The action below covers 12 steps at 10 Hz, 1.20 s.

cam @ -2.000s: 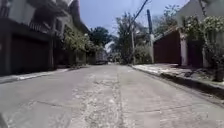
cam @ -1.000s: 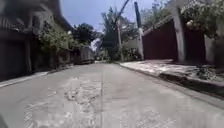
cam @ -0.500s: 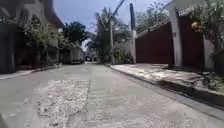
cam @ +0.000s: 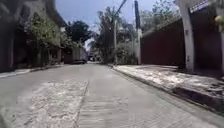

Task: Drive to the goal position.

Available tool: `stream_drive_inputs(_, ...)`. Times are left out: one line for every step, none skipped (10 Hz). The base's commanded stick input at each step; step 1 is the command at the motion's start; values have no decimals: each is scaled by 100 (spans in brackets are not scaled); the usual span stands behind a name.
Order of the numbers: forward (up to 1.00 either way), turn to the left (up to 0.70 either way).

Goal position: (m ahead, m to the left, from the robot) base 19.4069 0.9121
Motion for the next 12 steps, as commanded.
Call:
stream_drive_inputs(100, 1)
stream_drive_inputs(100, 1)
stream_drive_inputs(100, 1)
stream_drive_inputs(100, 1)
stream_drive_inputs(100, 1)
stream_drive_inputs(100, 1)
stream_drive_inputs(100, 1)
stream_drive_inputs(100, 1)
stream_drive_inputs(100, 1)
stream_drive_inputs(100, 2)
stream_drive_inputs(100, 41)
stream_drive_inputs(100, 41)
